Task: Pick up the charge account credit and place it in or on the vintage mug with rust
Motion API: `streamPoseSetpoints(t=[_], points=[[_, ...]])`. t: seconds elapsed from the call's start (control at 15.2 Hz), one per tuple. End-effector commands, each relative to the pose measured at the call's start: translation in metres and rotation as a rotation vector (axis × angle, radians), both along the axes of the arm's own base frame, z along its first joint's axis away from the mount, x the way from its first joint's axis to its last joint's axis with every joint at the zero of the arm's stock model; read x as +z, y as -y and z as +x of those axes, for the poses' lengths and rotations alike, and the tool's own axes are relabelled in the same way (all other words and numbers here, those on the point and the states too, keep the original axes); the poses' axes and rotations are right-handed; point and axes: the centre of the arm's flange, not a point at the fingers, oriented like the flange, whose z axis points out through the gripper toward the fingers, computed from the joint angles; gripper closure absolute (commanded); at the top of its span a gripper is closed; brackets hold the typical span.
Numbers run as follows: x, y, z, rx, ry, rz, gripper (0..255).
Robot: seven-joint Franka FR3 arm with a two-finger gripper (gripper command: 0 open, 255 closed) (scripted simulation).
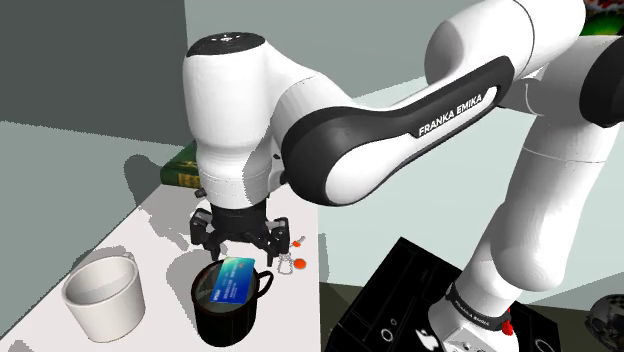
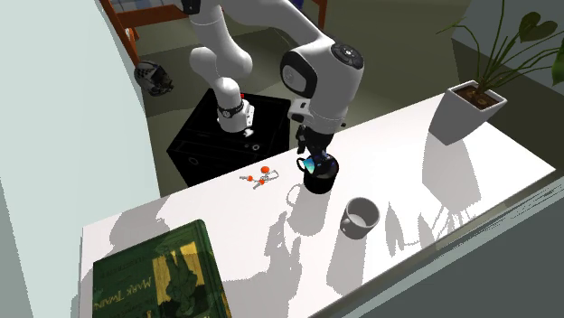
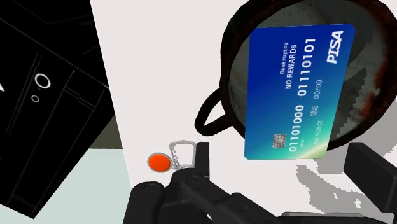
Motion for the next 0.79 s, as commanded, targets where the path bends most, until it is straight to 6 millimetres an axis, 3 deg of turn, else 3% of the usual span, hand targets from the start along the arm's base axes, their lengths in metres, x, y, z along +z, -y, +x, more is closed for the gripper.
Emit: streamPoseSetpoints(t=[0.0, 0.2, 0.73], points=[[0.013, -0.002, -0.001, 0.000, 0.000, 0.000, 0], [0.049, -0.006, -0.003, 0.000, 0.000, 0.000, 0], [0.049, -0.006, -0.003, 0.000, 0.000, 0.000, 0]])
